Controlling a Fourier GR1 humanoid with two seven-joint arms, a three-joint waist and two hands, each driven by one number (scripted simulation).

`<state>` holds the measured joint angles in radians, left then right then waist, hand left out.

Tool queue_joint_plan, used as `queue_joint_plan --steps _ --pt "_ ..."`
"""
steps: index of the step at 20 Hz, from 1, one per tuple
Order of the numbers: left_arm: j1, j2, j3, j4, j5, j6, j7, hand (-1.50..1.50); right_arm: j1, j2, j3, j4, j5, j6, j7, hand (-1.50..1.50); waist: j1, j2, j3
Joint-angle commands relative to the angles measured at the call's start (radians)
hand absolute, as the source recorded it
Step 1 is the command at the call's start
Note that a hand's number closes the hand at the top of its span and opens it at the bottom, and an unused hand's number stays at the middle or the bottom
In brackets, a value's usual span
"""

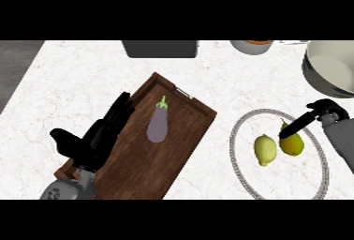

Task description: Pick the pear from the placemat and place it in the bowl

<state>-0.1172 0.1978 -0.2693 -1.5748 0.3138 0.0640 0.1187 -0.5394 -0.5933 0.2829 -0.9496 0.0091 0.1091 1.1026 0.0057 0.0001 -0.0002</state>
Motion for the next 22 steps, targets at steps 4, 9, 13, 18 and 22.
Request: queue_joint_plan --steps 4,9,13,18,22 --pt "-0.019 -0.029 0.021 -0.02 -0.01 -0.006 0.036 0.0 0.008 0.083 -0.003 0.034 0.089 -0.042 0.077 -1.5 0.0 0.001 0.0" --pt "0.015 -0.031 0.031 0.005 -0.027 -0.041 0.008 0.0 0.03 0.131 -0.026 0.087 0.143 -0.075 0.03 -1.5 0.0 0.001 0.0" --pt "-0.01 -0.074 0.027 0.073 -0.071 -0.042 -0.045 0.0 -0.014 0.121 -0.078 0.165 0.168 -0.033 -0.008 -1.5 0.0 0.002 0.0" --pt "-0.035 -0.045 0.093 0.048 -0.036 -0.084 0.012 0.0 0.073 0.086 -0.127 0.095 0.18 -0.012 -0.043 -1.5 -0.003 0.001 0.0" --pt "-0.005 -0.083 0.078 0.042 -0.072 -0.081 -0.03 0.0 0.024 0.148 -0.135 0.198 0.259 -0.06 -0.177 1.5 0.003 0.002 0.001"
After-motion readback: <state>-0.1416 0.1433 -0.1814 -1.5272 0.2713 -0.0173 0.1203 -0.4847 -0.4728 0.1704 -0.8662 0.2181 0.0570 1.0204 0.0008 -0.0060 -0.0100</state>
